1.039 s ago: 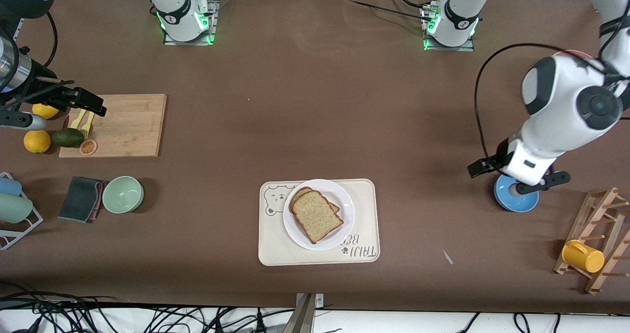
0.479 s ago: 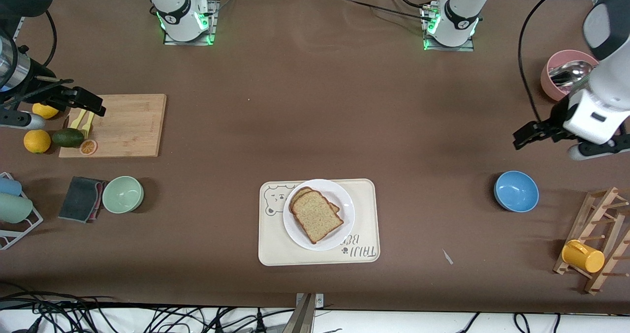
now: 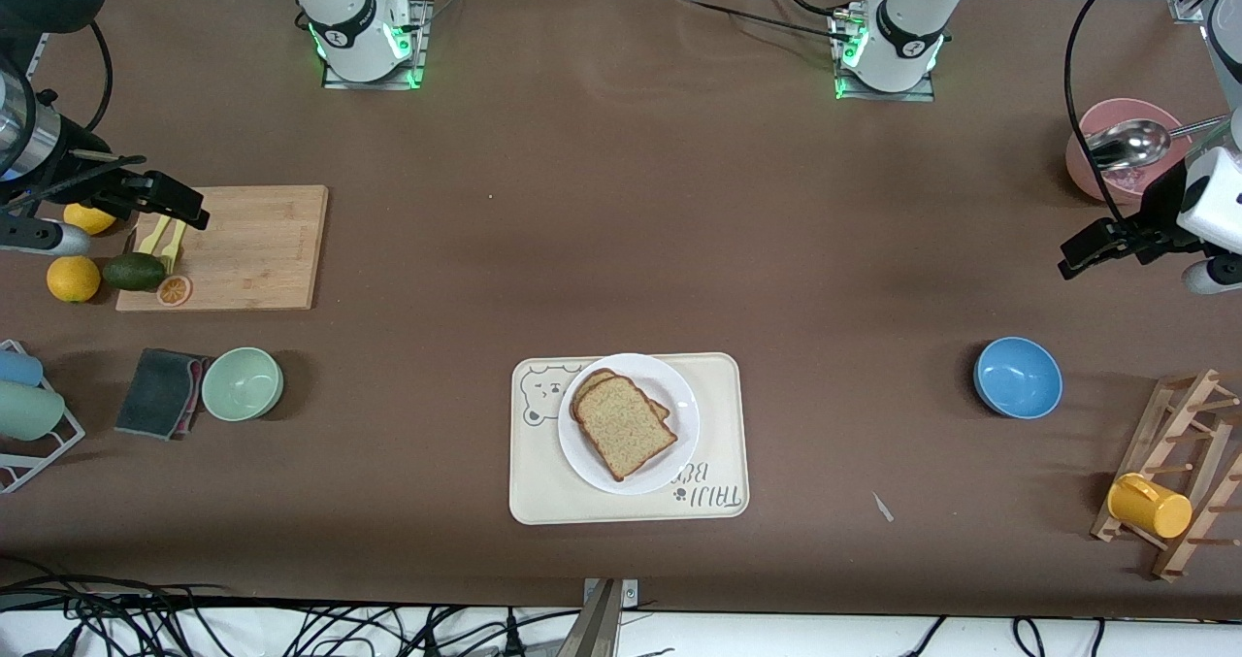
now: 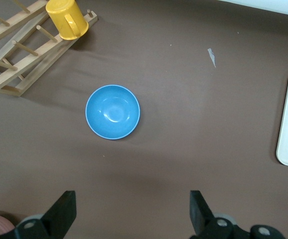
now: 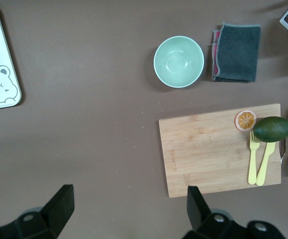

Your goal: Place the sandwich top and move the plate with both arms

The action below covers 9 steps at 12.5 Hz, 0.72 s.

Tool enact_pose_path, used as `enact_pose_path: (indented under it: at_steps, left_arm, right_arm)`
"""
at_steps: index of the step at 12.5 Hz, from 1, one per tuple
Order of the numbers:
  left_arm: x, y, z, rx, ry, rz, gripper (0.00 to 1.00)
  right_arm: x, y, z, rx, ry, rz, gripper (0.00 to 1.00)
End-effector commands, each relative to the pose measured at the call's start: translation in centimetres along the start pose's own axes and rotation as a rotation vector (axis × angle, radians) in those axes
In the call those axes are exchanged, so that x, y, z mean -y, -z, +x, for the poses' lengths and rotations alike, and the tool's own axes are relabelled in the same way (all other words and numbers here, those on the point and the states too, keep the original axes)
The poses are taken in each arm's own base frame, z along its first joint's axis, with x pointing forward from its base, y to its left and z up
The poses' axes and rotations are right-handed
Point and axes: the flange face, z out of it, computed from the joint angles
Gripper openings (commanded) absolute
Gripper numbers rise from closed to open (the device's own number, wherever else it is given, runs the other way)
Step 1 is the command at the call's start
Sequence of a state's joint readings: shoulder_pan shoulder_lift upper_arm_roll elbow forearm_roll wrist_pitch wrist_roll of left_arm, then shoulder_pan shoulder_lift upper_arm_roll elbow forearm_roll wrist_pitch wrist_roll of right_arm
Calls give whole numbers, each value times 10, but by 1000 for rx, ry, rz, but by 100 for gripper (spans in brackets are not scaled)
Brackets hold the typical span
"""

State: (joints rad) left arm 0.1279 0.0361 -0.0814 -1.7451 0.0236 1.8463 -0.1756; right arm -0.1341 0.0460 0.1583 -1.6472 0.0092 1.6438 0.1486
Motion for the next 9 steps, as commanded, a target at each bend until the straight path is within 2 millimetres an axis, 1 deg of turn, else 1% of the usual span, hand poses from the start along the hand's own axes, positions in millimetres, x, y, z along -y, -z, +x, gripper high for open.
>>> enact_pose_path:
  at_steps: [1, 3, 6, 9]
  left_arm:
    - [2, 3, -1, -3, -11, -15, 100]
    - [2, 11, 2, -19, -1, -20, 100]
    - [-3, -2, 17, -3, 4, -34, 100]
    - [0, 0, 20, -9, 2, -35, 100]
  right_arm:
    - [0, 6, 1, -7, 14, 6, 100]
    - [0, 6, 1, -7, 14, 8, 100]
    - [0, 4, 2, -7, 14, 8, 100]
    - [0, 5, 2, -12, 15, 9, 100]
